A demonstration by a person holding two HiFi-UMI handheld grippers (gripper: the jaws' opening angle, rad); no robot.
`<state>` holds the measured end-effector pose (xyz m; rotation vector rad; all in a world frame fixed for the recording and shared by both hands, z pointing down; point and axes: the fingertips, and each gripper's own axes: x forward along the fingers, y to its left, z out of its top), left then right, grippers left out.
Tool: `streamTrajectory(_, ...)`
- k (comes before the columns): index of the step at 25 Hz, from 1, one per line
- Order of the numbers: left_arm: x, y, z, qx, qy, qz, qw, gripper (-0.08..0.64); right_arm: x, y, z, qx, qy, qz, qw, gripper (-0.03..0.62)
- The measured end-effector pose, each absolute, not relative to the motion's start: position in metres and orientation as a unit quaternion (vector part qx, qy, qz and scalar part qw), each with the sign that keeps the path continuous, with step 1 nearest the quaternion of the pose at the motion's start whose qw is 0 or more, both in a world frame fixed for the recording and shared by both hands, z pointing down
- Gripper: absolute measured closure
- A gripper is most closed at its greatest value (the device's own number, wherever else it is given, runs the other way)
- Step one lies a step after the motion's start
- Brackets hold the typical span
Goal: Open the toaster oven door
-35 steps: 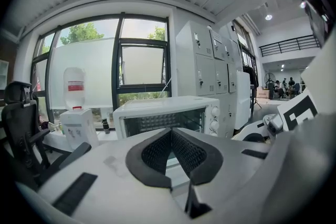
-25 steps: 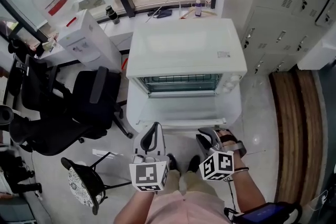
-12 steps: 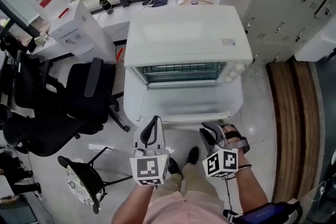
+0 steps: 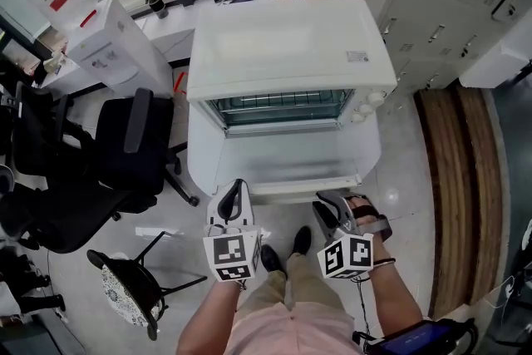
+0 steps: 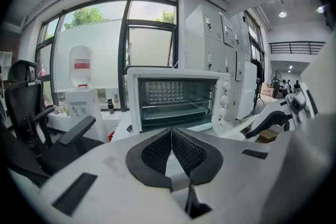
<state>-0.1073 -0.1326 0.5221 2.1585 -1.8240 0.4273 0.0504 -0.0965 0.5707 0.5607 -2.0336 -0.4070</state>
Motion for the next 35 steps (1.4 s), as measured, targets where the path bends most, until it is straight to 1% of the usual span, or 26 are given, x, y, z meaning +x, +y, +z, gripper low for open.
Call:
streamTrajectory(4,-0.111,-0.134,0.531,0.742,-0.637,0.153,0.141,0.546,0.05,-0.094,0.576,0.231,-0.833,-0.159,0.477,0.496)
streamTrajectory(7,-0.109,-0.136,0.532,0.743,-0.636,0.157,0.137,0.546,0.051,-0.095,0.571,0.247,-0.848,-0.123,0.452,0.493)
streamTrajectory(10,-0.107,-0.135,0.537,0.743,-0.632,0.166,0.143,0.546,0.052,-0.095,0.552,0.27,-0.88,-0.054,0.388,0.5)
streamTrajectory(12,-0.107,-0.132,0.542,0.743,-0.629,0.174,0.148,0.546,0.053,-0.098,0.53,0.294,-0.9,0.011,0.322,0.528)
streamTrajectory(13,-0.107,-0.13,0.544,0.742,-0.629,0.177,0.151,0.546,0.055,-0.102,0.519,0.312,-0.904,0.043,0.29,0.551)
streamTrajectory(14,-0.108,-0.13,0.546,0.741,-0.629,0.179,0.153,0.546,0.058,-0.108,0.511,0.333,-0.902,0.067,0.267,0.589)
streamTrajectory(15,-0.108,-0.129,0.546,0.74,-0.629,0.18,0.153,0.546,0.062,-0.114,0.507,0.353,-0.896,0.081,0.256,0.591)
streamTrajectory(21,-0.102,-0.129,0.547,0.743,-0.627,0.181,0.15,0.546,0.082,-0.129,0.536,0.405,-0.865,0.107,0.276,0.591)
streamTrajectory(35,-0.099,-0.115,0.566,0.747,-0.619,0.191,0.153,0.546,0.088,-0.123,0.557,0.409,-0.858,0.118,0.287,0.591)
